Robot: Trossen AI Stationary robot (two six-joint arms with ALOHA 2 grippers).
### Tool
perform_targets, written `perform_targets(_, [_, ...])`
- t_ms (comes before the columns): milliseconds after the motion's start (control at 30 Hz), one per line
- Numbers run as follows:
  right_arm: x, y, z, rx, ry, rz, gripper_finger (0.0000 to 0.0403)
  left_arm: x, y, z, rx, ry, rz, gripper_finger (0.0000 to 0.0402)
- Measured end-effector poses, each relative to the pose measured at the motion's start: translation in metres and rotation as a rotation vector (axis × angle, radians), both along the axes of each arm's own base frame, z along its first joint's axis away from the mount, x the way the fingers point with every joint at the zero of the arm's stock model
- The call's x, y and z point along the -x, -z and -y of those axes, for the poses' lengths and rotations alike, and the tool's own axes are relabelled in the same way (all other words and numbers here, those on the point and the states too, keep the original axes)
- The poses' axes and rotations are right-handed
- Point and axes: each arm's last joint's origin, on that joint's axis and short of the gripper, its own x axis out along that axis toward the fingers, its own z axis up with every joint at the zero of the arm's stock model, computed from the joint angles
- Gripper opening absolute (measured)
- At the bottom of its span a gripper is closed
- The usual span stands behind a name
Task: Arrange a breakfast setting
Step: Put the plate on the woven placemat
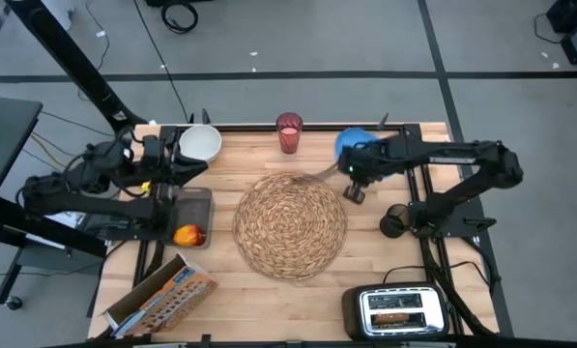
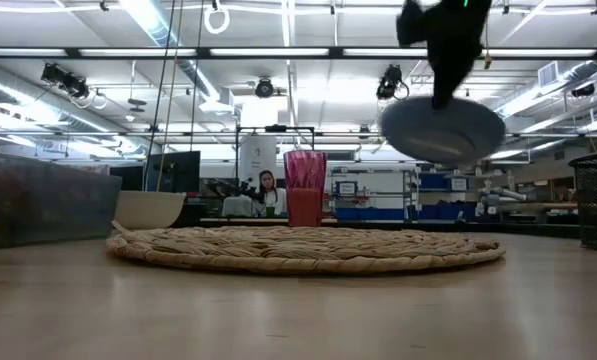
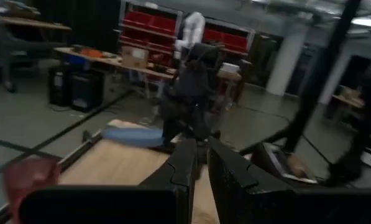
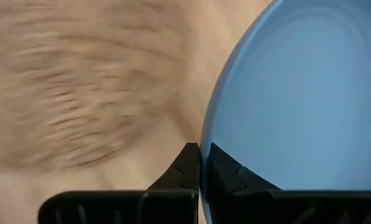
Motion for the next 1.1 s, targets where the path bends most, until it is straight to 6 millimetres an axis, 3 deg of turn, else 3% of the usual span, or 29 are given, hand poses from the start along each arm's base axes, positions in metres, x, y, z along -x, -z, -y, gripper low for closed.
perform_targets(167, [-0.018,-0.009,-0.040,0.032,-0.387,0.069,0.0011,-0.012,-0.027,0.011,0.019,0.092,-0.033,0.0048])
perform_targets(333, [-0.049,0.001,-0.070,0.126,-0.653,0.167,0.0012,-0.026,-0.034,0.024,0.024,0.174,-0.068,0.0048])
perform_targets(567, [-0.103,0.054,-0.113,0.207,-1.139,0.195,0.0012,-0.041,-0.030,0.028,0.133,0.155,-0.106,0.0048])
perform_targets(767, [-0.131,0.107,-0.142,0.267,-1.512,0.199,0.0012,-0.041,-0.030,0.026,0.231,0.095,-0.094,0.0048])
perform_targets(967, [-0.139,0.148,-0.152,0.300,-1.626,0.091,0.0012,-0.041,-0.030,0.026,0.278,0.066,-0.087,0.0048])
perform_targets(1100, [-0.141,0.155,-0.151,0.311,-1.580,0.061,0.0012,-0.041,-0.030,0.025,0.279,0.042,-0.084,0.0048])
